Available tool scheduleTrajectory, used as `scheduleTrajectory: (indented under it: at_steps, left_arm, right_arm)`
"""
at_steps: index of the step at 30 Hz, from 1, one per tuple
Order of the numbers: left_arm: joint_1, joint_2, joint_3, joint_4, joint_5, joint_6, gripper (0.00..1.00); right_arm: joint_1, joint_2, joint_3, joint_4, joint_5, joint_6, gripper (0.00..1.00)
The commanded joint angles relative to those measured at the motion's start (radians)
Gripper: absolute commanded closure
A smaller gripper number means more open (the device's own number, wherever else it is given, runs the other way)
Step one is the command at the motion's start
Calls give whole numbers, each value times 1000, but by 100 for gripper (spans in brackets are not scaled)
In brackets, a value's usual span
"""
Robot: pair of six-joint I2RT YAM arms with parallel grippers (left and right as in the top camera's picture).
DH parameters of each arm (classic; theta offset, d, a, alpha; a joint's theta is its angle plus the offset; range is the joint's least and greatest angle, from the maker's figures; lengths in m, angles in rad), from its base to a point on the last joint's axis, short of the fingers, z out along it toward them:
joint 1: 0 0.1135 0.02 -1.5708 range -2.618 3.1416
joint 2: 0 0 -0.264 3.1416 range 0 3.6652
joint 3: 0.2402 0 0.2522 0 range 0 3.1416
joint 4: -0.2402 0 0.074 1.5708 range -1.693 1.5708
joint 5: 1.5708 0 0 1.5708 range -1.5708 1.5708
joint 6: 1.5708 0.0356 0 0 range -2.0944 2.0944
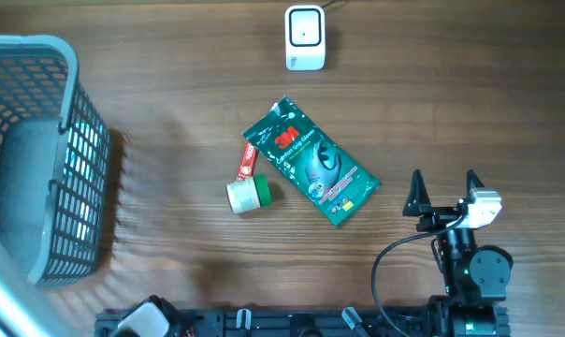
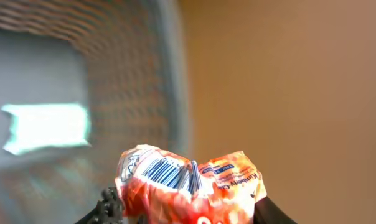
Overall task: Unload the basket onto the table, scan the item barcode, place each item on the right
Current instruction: 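Reach into the basket and grasp the orange barcode packet, then carry the orange packet out and drop it onto the gloves pack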
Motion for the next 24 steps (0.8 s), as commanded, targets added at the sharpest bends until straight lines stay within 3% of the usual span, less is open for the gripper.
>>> scheduleTrajectory:
  at_steps: [1,6,10,13,20,24]
  left_arm:
    - [-246,-88,-18,-64,58,121,60]
    - [-796,-55,-128,-129,-176,134,59]
    - [-1129,87,-281,21,-280,135,59]
    - [-1323,305,-341,160,-344,134,58]
    - [-1447,676,-342,266,-354,58,59]
    - [-1448,722,-342,266,-367,59,53]
  right_arm:
    - [5,0,-1,2,5,4,0]
    - [5,0,-1,2,5,5,0]
    - [5,0,-1,2,5,5,0]
    - [5,0,-1,2,5,5,0]
    - [5,0,-1,2,5,5,0]
    - [5,0,-1,2,5,5,0]
